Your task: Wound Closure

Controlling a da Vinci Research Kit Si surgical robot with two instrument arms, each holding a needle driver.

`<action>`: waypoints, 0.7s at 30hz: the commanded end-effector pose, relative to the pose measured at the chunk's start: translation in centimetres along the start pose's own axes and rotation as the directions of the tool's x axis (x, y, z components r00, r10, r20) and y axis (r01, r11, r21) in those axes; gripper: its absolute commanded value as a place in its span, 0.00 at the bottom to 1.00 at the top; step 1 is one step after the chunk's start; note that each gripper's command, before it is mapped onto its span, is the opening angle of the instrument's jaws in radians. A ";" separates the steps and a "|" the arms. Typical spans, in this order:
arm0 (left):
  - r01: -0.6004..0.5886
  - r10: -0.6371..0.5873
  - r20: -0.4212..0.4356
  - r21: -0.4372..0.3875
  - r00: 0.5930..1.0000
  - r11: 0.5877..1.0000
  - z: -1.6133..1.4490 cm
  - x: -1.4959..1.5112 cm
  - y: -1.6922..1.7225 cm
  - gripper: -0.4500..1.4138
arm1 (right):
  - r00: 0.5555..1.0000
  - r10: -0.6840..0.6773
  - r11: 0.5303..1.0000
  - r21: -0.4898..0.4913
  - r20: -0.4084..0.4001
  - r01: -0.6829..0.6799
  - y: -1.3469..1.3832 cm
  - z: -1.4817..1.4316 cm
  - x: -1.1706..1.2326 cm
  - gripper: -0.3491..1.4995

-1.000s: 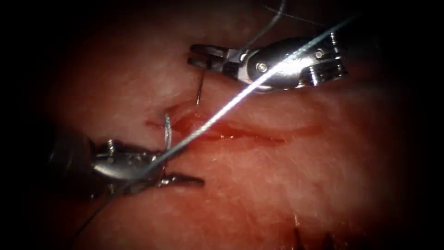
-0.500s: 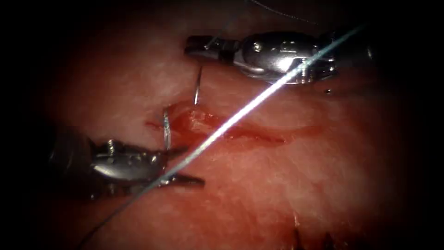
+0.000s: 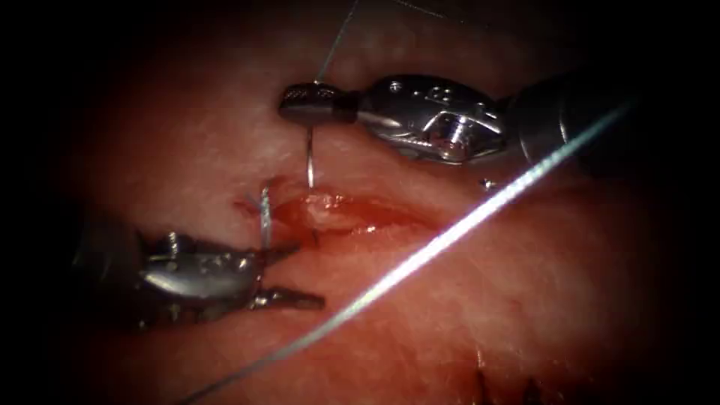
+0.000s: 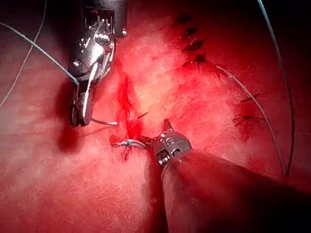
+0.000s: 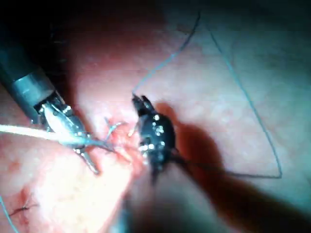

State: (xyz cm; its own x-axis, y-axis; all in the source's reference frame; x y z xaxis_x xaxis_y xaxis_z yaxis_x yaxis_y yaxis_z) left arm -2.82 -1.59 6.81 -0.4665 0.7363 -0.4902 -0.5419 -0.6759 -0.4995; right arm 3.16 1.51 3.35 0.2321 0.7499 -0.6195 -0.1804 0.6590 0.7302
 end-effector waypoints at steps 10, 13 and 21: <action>0.002 -0.002 0.004 -0.008 1.000 1.000 -0.03 -0.11 0.08 0.45 | 0.990 0.133 0.987 0.080 0.048 -0.137 -0.48 0.09 -0.51 0.00; -0.020 0.020 0.006 -0.010 1.000 1.000 -0.05 -0.09 0.09 0.45 | 0.988 0.140 0.985 0.094 0.061 -0.145 -0.59 0.02 -0.56 0.00; -0.044 0.044 0.008 -0.010 0.999 0.999 -0.06 -0.05 0.13 0.44 | 0.987 0.134 0.991 0.003 0.088 -0.135 -0.64 -0.26 -0.66 0.00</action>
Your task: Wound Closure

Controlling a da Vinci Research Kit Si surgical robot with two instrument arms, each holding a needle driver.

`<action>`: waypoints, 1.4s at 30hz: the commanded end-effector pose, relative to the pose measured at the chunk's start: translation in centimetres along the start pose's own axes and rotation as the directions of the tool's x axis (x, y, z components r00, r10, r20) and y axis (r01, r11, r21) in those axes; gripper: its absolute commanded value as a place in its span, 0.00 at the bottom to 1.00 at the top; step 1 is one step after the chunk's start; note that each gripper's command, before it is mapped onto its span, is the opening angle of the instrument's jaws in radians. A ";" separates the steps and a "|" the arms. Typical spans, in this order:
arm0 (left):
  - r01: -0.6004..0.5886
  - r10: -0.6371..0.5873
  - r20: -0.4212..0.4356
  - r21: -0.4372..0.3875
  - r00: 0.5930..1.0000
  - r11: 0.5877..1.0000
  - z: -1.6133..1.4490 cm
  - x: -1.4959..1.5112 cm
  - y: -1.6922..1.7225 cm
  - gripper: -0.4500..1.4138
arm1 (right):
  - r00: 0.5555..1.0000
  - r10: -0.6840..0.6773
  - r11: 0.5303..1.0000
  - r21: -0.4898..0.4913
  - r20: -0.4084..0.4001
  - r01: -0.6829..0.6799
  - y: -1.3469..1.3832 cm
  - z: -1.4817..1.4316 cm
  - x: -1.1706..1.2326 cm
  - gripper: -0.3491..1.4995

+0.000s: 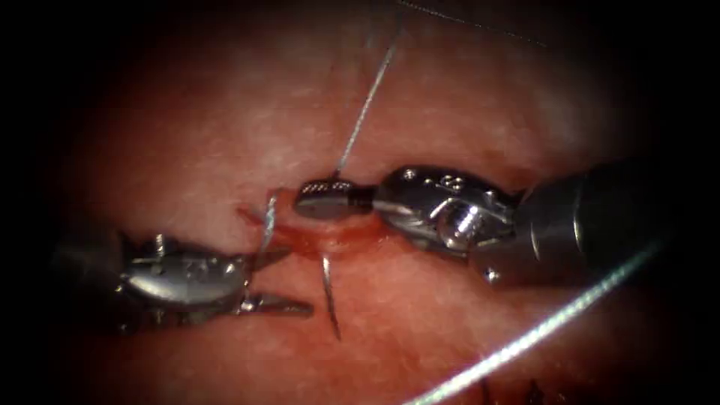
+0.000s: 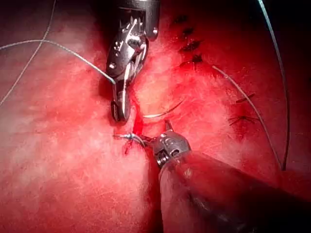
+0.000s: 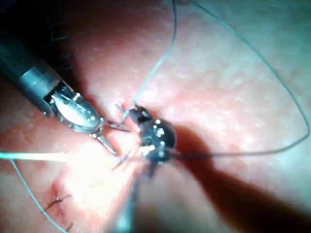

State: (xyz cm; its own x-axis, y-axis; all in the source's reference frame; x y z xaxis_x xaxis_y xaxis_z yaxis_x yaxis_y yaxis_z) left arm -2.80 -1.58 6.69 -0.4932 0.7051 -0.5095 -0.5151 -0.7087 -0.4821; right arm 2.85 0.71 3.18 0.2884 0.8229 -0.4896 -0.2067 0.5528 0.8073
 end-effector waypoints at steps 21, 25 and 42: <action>-0.638 0.635 -0.098 -0.001 0.767 0.770 -0.12 0.23 0.30 0.51 | 0.968 -0.219 0.975 -0.059 -0.123 0.213 0.49 -0.34 0.09 0.89; -0.654 0.649 -0.110 -0.009 0.752 0.756 0.02 0.26 0.24 0.52 | 0.963 -0.233 0.969 -0.114 -0.139 0.218 0.54 -0.41 0.09 0.89; -0.704 0.695 -0.152 -0.004 0.703 0.710 0.48 0.06 -0.12 0.38 | 0.954 -0.236 0.968 -0.127 -0.185 0.215 0.52 -0.40 0.08 0.88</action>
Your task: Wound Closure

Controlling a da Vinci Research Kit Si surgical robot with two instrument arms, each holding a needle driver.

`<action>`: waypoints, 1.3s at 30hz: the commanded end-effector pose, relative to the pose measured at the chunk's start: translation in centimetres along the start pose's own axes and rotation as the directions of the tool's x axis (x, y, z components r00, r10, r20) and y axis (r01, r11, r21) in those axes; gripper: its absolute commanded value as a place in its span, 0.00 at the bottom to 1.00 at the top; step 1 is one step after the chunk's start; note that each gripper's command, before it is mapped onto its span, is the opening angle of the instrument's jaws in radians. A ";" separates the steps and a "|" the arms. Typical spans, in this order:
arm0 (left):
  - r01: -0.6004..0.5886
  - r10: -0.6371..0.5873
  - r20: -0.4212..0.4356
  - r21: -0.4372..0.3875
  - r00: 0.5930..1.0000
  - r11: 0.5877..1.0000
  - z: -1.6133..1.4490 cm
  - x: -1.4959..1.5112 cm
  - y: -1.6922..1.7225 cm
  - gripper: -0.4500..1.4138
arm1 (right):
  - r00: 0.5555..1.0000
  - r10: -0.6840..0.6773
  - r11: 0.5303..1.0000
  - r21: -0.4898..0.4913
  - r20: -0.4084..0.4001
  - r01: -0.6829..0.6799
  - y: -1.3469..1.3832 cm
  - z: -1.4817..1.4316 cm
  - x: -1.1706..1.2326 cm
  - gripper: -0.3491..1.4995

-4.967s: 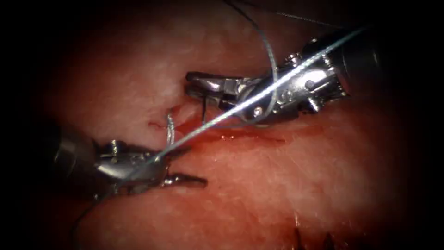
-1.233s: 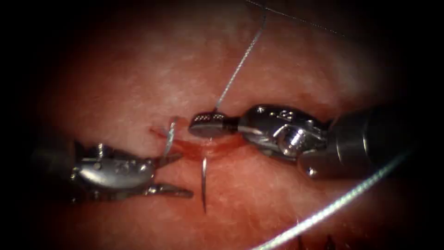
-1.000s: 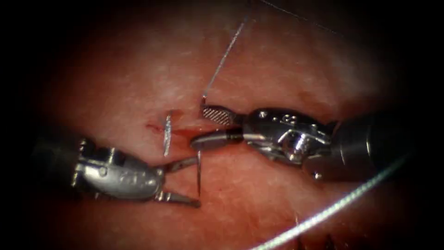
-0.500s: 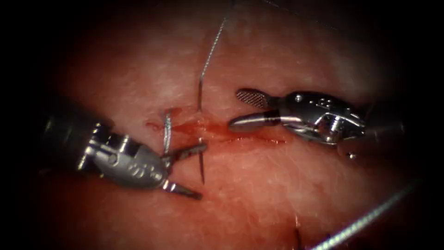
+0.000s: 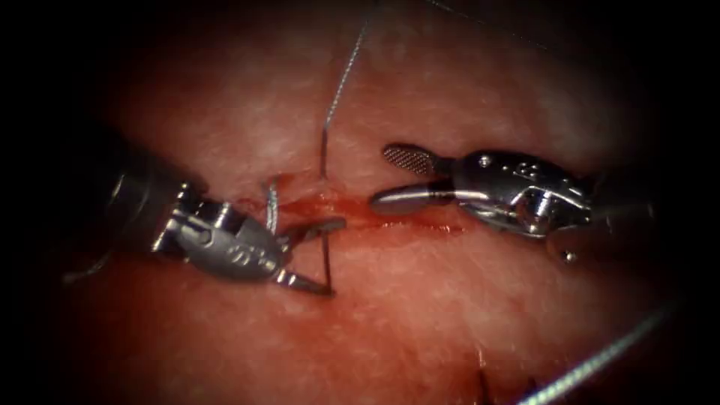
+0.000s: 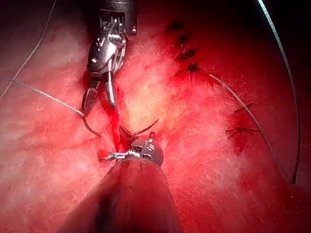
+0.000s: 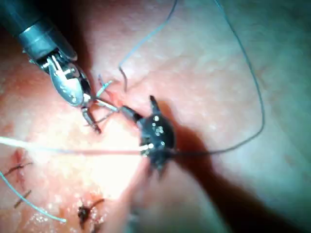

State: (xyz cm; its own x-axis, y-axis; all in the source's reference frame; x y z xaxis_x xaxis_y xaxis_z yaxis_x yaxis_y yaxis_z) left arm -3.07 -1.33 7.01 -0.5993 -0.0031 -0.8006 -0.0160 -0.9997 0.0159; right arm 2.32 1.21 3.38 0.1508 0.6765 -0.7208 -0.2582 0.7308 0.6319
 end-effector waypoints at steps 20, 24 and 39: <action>0.337 -0.349 -0.212 -0.090 0.913 0.937 -0.39 0.55 0.21 0.00 | 0.996 0.093 0.996 0.014 -0.004 -0.093 -0.11 0.00 -0.12 0.86; 0.443 -0.477 -0.245 -0.185 0.844 0.877 -0.46 0.72 0.30 0.00 | 0.980 0.197 0.978 0.072 0.008 -0.197 -0.18 0.00 -0.13 0.81; 0.490 -0.581 -0.256 -0.341 0.773 0.802 -0.89 1.33 0.55 0.00 | 0.968 0.248 0.960 0.130 0.027 -0.249 -0.34 -0.02 -0.16 0.75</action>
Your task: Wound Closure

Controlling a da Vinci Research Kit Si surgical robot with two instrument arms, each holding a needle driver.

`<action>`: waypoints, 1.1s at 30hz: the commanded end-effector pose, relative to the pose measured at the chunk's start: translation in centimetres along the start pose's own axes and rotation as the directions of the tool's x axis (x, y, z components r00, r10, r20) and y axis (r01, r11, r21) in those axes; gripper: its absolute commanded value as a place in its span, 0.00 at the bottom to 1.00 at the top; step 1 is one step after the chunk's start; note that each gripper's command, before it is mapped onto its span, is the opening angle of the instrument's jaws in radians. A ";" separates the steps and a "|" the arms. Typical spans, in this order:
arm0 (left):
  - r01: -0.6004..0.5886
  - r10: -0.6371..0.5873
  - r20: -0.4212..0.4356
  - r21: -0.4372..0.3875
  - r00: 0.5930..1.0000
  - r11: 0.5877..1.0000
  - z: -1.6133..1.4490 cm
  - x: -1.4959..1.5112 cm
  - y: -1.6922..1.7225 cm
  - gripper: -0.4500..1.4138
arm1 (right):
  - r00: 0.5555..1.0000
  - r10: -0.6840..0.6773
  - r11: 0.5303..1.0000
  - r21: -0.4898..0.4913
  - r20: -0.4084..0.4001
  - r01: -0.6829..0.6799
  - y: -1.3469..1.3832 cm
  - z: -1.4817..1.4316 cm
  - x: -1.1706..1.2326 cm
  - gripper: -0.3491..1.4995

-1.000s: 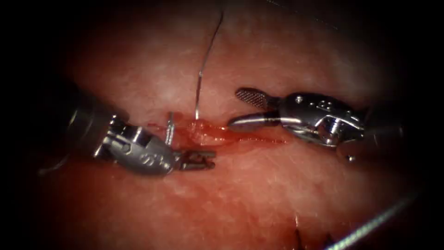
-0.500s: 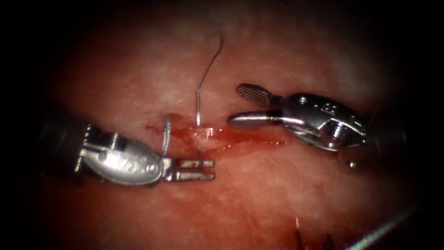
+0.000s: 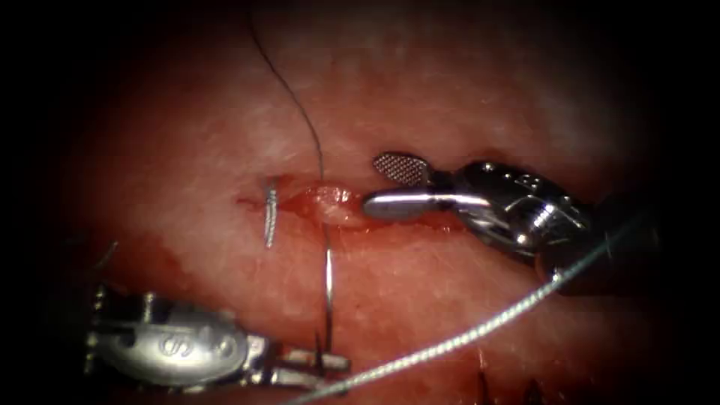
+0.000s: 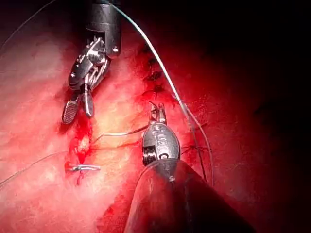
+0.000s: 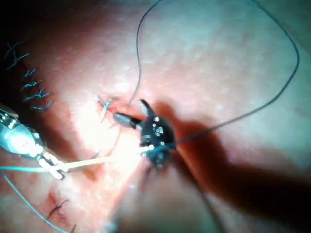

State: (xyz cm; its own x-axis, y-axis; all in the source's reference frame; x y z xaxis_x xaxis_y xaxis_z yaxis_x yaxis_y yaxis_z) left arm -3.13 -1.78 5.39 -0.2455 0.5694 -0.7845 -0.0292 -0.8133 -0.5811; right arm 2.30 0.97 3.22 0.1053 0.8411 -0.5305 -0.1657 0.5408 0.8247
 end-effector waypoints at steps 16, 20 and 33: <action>-0.363 0.321 0.201 0.225 0.925 0.904 0.01 -0.02 -0.31 0.00 | 0.971 0.233 0.960 0.150 0.047 -0.238 -0.25 0.19 -0.17 0.72; -0.472 0.400 0.283 0.265 0.872 0.841 0.00 0.03 -0.55 0.00 | 0.969 0.245 0.962 0.116 0.027 -0.247 -0.16 0.13 -0.04 0.71; -0.584 0.468 0.387 0.279 0.795 0.762 -0.05 0.03 -0.63 0.00 | 0.964 0.267 0.957 0.114 0.018 -0.267 -0.09 0.08 0.02 0.67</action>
State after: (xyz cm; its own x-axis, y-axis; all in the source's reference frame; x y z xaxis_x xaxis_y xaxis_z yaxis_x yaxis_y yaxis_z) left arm -3.05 -1.15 5.65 -0.5841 0.0150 -0.8116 -0.1459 -0.9855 0.0868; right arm 2.32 1.02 3.11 0.0744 0.9554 -0.2856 -0.0757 0.2910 0.9537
